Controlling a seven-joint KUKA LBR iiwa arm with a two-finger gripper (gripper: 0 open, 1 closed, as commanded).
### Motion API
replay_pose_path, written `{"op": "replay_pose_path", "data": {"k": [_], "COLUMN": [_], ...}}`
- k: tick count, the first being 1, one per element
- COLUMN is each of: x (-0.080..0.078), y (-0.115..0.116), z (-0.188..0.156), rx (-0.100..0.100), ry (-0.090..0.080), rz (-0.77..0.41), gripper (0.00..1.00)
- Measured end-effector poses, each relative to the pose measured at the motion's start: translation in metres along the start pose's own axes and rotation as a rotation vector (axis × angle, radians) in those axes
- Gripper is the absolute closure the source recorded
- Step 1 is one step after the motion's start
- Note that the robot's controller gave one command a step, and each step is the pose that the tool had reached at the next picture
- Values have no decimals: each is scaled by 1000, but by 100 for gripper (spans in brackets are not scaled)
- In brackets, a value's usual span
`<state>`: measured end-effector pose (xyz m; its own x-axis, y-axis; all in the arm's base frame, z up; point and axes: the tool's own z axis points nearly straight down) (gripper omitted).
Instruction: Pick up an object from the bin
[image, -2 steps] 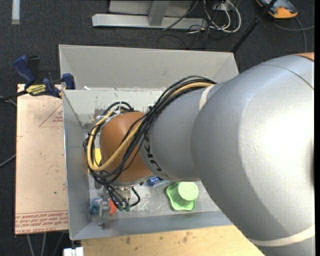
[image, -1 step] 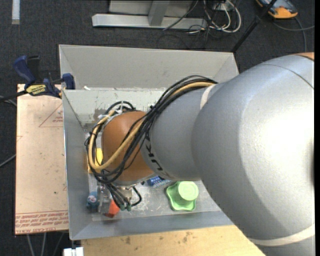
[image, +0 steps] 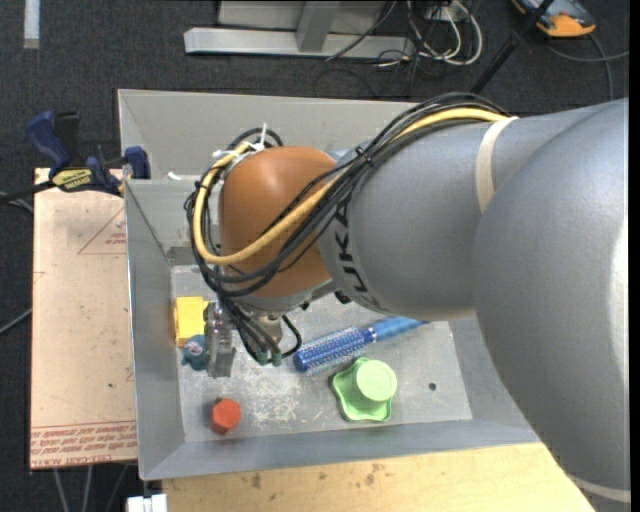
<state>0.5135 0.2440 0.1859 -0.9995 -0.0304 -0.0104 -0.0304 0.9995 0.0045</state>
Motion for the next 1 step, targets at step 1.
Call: {"op": "replay_pose_path", "data": {"k": [1], "x": [-68], "y": [-2], "z": [-79], "rx": [0], "ry": [-3], "rz": [16], "gripper": [100]}}
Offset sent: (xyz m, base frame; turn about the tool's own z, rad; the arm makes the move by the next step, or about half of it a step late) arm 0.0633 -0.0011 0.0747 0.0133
